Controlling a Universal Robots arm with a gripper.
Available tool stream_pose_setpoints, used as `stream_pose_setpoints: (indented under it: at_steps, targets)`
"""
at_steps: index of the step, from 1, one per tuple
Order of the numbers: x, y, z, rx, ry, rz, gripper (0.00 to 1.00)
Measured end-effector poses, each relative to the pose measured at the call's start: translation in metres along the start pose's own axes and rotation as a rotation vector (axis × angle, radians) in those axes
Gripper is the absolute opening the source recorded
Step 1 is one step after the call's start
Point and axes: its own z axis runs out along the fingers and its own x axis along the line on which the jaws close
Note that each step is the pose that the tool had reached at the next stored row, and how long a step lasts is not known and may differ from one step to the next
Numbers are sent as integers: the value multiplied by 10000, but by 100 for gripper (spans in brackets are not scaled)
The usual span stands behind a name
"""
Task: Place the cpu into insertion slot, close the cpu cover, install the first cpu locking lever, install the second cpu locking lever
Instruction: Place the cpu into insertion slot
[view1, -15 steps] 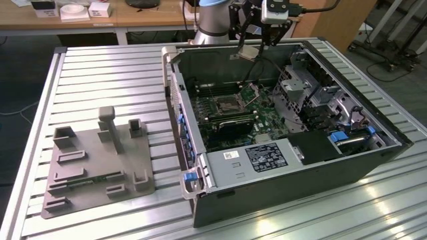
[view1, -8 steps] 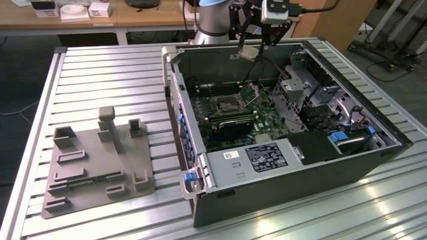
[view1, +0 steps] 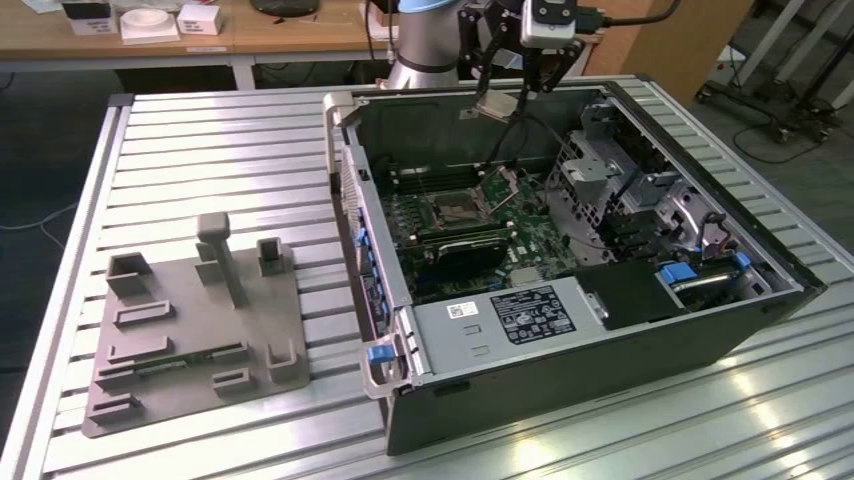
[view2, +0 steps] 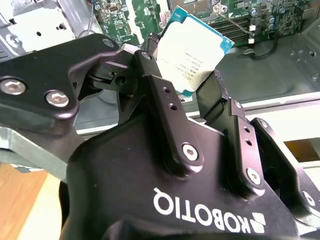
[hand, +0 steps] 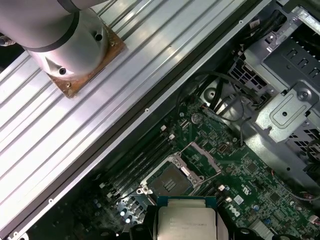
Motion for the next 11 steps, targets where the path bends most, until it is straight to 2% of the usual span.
stream_pose_setpoints:
  at_steps: [6,11]
  targets:
    - [0,-1,5,-16,-70,779,54]
    - [10,-10,7,-20,-103,1142,54]
